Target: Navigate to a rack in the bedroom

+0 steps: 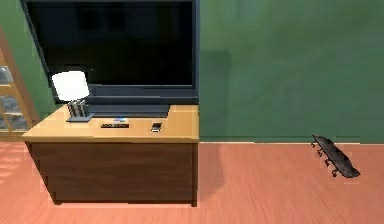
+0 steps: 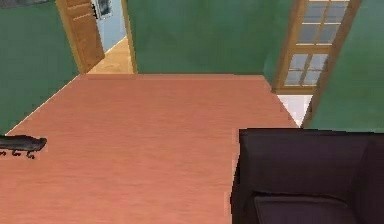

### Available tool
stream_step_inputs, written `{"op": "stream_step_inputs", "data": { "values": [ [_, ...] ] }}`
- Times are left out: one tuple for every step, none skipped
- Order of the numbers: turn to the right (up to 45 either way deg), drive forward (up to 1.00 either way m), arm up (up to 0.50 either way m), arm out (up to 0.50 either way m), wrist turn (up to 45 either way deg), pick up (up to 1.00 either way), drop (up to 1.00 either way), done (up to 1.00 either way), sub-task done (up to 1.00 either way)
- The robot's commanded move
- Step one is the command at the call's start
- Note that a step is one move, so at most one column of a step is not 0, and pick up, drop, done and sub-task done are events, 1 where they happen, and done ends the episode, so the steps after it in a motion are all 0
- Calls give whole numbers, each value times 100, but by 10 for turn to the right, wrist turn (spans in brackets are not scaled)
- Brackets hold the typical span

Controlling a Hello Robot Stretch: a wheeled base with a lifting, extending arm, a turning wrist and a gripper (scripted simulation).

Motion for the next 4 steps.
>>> {"op": "stream_step_inputs", "data": {
  "values": [
    [0,20,0,0,0,0,0,0,0],
    [-450,0,0,0,0,0,0,0,0],
    [-390,0,0,0,0,0,0,0,0],
    [0,100,0,0,0,0,0,0,0]
  ]
}}
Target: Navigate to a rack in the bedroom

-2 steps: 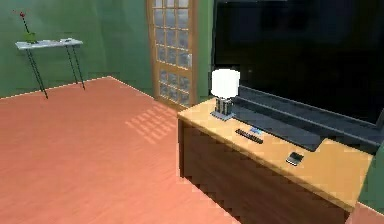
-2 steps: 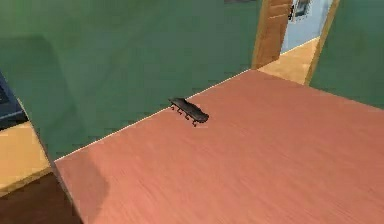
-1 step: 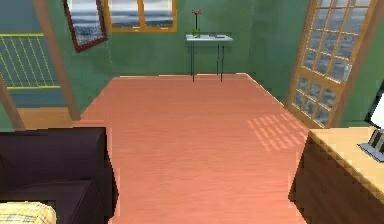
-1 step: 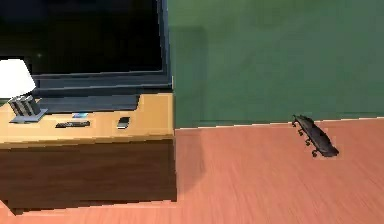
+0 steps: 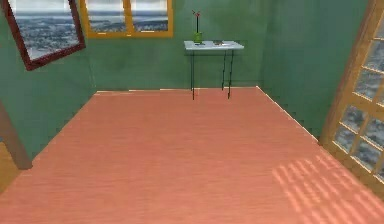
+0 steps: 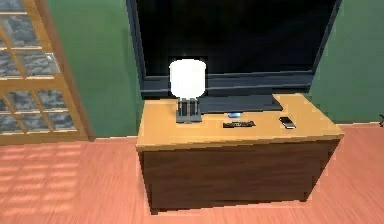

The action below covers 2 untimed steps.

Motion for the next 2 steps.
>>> {"op": "stream_step_inputs", "data": {
  "values": [
    [-30,0,0,0,0,0,0,0,0],
    [0,65,0,0,0,0,0,0,0]
  ]
}}
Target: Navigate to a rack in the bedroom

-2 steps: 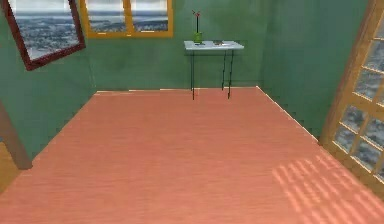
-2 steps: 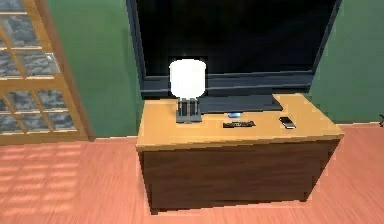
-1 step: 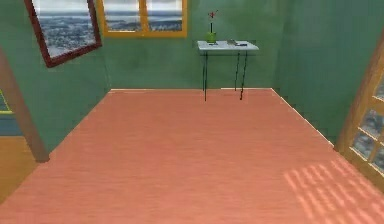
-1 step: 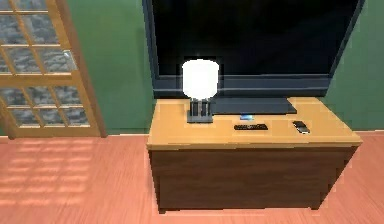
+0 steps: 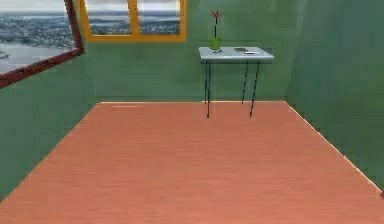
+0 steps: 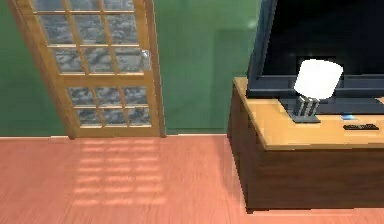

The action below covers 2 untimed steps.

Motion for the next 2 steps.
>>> {"op": "stream_step_inputs", "data": {
  "values": [
    [-450,0,0,0,0,0,0,0,0],
    [-180,0,0,0,0,0,0,0,0]
  ]
}}
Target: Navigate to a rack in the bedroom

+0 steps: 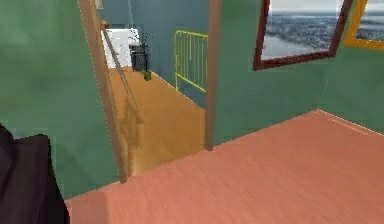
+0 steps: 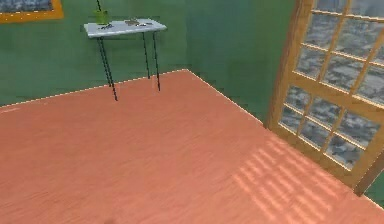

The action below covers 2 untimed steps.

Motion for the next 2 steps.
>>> {"op": "stream_step_inputs", "data": {
  "values": [
    [0,100,0,0,0,0,0,0,0],
    [-30,0,0,0,0,0,0,0,0]
  ]
}}
